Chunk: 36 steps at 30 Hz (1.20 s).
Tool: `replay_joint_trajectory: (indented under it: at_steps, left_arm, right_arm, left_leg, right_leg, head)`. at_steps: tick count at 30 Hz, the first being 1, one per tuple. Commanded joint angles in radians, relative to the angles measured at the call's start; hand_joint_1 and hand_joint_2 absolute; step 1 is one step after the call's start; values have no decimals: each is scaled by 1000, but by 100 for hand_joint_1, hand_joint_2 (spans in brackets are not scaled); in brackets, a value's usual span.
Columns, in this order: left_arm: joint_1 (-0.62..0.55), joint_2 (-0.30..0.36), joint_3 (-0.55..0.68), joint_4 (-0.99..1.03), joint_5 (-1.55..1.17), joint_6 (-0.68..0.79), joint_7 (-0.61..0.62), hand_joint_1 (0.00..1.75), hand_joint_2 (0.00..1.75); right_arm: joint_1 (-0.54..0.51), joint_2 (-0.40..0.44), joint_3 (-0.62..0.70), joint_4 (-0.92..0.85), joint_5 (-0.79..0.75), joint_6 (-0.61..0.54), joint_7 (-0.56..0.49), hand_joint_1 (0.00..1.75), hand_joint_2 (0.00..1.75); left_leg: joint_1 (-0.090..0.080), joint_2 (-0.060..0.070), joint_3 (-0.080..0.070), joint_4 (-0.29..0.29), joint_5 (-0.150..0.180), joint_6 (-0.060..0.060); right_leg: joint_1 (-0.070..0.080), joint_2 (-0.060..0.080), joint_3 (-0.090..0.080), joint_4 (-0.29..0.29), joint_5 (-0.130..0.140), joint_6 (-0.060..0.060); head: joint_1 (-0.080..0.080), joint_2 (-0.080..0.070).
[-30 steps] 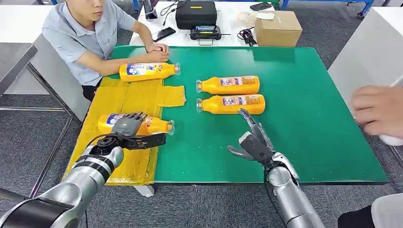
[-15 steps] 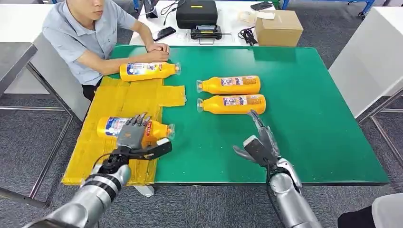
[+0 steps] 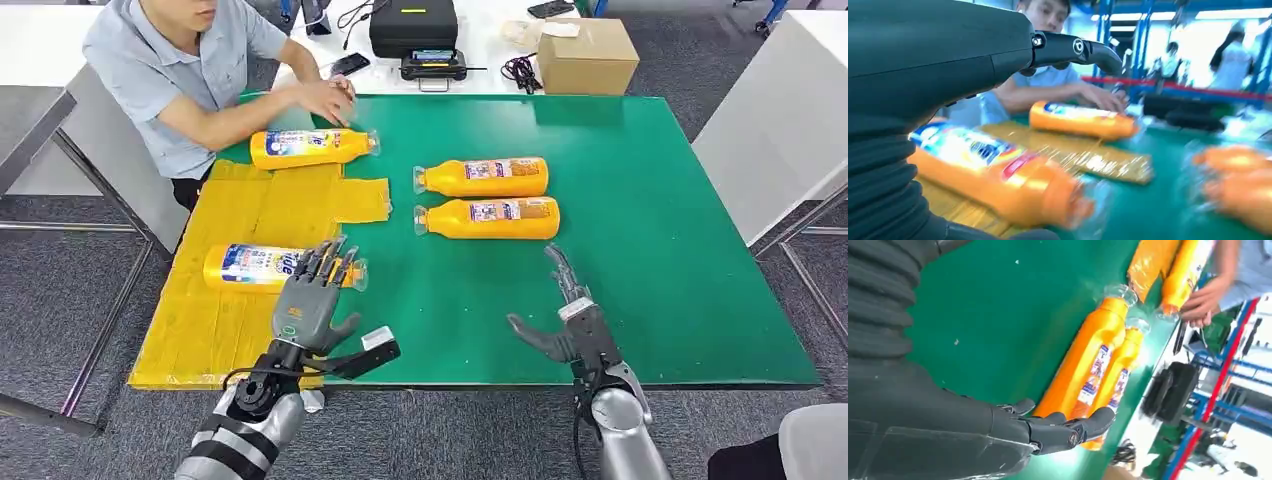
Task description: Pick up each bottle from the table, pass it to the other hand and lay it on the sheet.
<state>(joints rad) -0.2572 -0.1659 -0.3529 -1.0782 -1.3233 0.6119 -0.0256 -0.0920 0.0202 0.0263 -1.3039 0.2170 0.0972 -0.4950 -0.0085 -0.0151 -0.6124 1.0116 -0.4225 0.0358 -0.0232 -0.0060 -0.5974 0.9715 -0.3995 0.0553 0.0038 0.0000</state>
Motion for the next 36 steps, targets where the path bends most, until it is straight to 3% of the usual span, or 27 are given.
replay_joint_trajectory:
  at_steps: [1,2,4,10,13,19,24,28,36]
  left_arm:
    - [127,-38,-89,-284,421,28,-214,0,175]
    - [149,-64,-89,-314,581,6,-285,0,175]
    - [178,-83,-84,-320,713,-11,-317,0,175]
    - [188,-85,-82,-296,811,-7,-385,0,175]
    - [192,-70,-91,-270,974,-41,-419,0,175]
    - [286,-51,-63,-376,1079,-63,-425,0,175]
    - [386,-19,-20,-500,1075,-51,-435,0,175]
    - [404,-31,8,-530,1052,-64,-433,0,175]
    - [416,-54,48,-542,1043,-70,-448,0,175]
  right_arm:
    - [65,58,-31,-198,235,-337,-7,0,175]
    - [80,42,-11,-243,327,-425,-17,0,175]
    - [100,34,-10,-274,382,-451,44,0,175]
    - [85,6,39,-236,439,-477,24,0,175]
    - [76,-19,87,-192,553,-505,82,0,175]
    - [85,33,137,-185,573,-518,103,0,175]
    - [126,73,175,-243,482,-467,120,0,175]
    - [178,72,158,-305,438,-423,105,0,175]
    - [183,80,146,-335,481,-393,97,0,175]
  left_leg:
    - [1,1,1,1,-2,-2]
    - [2,1,3,2,-4,-3]
    - [1,0,0,1,-2,-1]
    - [1,1,1,0,-2,-1]
    - [2,4,3,0,-3,-3]
    - [1,4,3,-1,-2,-2]
    - [2,7,4,-1,-4,-3]
    - [1,1,0,0,-2,-2]
    - [2,3,1,0,-4,-3]
  right_leg:
    - [1,1,1,1,-1,-2]
    - [2,1,3,1,-3,-3]
    - [1,0,0,1,-2,-2]
    - [1,1,1,-1,-1,-2]
    - [2,3,2,-1,-1,-3]
    - [2,3,2,-2,-1,-2]
    - [2,6,3,-1,-2,-3]
    - [1,0,0,0,-3,0]
    - [2,3,1,-1,-3,-1]
  head:
    - [0,0]
    - [0,0]
    - [0,0]
    - [0,0]
    - [0,0]
    - [0,0]
    - [0,0]
    - [0,0]
    - [0,0]
